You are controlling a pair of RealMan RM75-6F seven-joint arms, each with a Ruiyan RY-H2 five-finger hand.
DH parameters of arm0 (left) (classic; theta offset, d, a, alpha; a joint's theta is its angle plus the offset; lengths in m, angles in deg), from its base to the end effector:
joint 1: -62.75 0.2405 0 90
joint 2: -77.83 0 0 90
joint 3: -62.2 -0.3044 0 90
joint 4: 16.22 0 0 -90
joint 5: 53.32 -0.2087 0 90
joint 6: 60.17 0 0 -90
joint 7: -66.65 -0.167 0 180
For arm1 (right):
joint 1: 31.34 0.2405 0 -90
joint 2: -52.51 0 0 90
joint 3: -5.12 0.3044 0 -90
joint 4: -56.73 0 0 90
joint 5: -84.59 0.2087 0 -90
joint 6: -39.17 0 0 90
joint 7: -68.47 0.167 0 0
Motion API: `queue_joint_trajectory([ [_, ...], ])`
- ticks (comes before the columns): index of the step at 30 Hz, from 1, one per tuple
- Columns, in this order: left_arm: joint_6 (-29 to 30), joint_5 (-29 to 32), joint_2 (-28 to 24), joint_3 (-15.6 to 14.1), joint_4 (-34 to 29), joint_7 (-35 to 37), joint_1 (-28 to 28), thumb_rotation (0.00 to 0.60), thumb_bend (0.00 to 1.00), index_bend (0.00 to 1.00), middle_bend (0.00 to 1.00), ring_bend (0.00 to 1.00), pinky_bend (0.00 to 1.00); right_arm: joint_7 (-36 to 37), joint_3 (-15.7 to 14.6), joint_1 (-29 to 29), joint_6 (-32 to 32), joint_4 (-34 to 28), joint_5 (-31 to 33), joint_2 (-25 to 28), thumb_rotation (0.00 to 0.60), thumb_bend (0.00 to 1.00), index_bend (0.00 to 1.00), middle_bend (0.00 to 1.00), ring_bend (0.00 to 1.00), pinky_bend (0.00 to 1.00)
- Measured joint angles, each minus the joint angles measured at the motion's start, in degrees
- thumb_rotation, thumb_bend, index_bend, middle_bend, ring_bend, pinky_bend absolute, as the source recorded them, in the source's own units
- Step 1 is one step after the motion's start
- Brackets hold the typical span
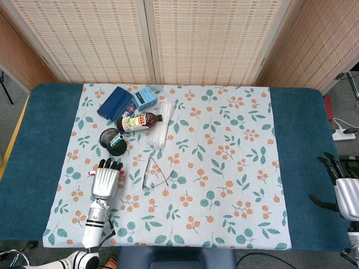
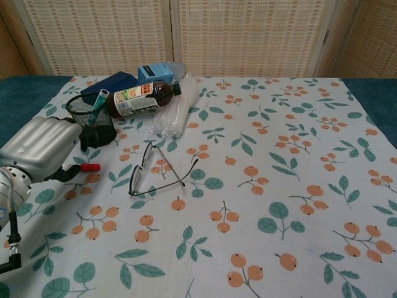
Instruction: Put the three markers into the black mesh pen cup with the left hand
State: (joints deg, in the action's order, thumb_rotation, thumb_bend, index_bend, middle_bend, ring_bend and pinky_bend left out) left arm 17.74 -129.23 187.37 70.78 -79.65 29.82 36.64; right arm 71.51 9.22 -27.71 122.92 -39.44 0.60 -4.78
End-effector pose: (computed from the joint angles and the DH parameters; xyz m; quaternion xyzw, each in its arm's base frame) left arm -0.2455 0.3280 -0.0739 -0.6780 -0.2503 -0.3279 0.6084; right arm -0.3542 -0.2038 0.2202 0.5789 -0.4005 0.3802 0.5999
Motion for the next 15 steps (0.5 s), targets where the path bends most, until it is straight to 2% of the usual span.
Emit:
queue_joint_trajectory([
  [7, -2.8, 1.6, 3.2, 0.9, 6.1, 1.3, -1.0, 0.600, 0.30, 0.39, 0.38, 0.25, 0.28, 0.2, 0.1, -0.1, 0.2, 0.0, 0.1, 0.1, 0.600, 0.00, 0.16, 0.06, 0.29, 0.30],
  [15, -3.5, 1.9, 5.3, 2.1, 10.3, 2.3, -2.3, 0.600, 0.30, 0.39, 0.38, 0.26, 0.28, 0.4, 0.1, -0.1, 0.0, 0.2, 0.2, 0.2, 0.600, 0.00, 0.16, 0.06, 0.30, 0.30],
])
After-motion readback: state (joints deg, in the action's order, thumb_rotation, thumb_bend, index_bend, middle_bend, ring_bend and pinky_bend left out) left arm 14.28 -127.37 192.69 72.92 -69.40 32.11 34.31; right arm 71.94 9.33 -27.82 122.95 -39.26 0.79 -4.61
